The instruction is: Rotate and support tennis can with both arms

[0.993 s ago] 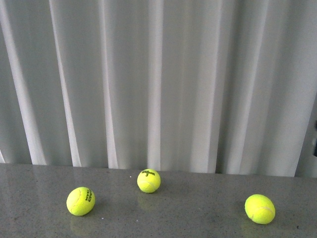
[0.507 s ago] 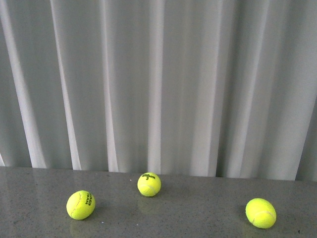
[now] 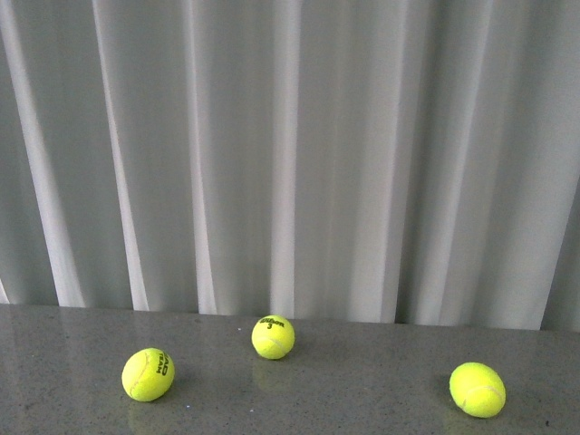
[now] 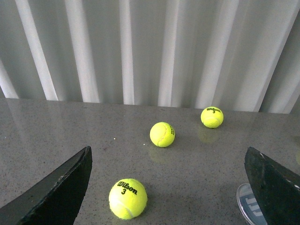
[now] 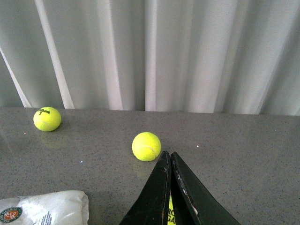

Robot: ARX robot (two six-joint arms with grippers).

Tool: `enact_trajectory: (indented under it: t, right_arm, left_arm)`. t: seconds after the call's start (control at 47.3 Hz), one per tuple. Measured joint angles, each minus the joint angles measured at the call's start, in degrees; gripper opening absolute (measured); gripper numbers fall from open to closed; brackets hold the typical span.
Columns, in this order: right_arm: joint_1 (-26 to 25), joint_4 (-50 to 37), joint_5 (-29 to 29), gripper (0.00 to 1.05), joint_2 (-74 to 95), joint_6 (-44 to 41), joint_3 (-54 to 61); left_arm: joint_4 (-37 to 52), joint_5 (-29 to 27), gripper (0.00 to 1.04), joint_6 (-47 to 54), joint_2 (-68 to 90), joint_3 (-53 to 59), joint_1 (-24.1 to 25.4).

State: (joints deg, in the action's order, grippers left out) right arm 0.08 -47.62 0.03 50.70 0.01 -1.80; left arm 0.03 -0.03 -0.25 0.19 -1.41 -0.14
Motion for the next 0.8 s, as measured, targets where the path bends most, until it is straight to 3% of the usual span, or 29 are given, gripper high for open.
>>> enact_trajectory:
  t: [0.803]
  right_arm:
    - [0.00,26.18,-0.04,0.03,-29.33,0.00,1.55]
  left_arm:
    - [0.00,0.00,0.98,0.00,0.00,0.00,0.00]
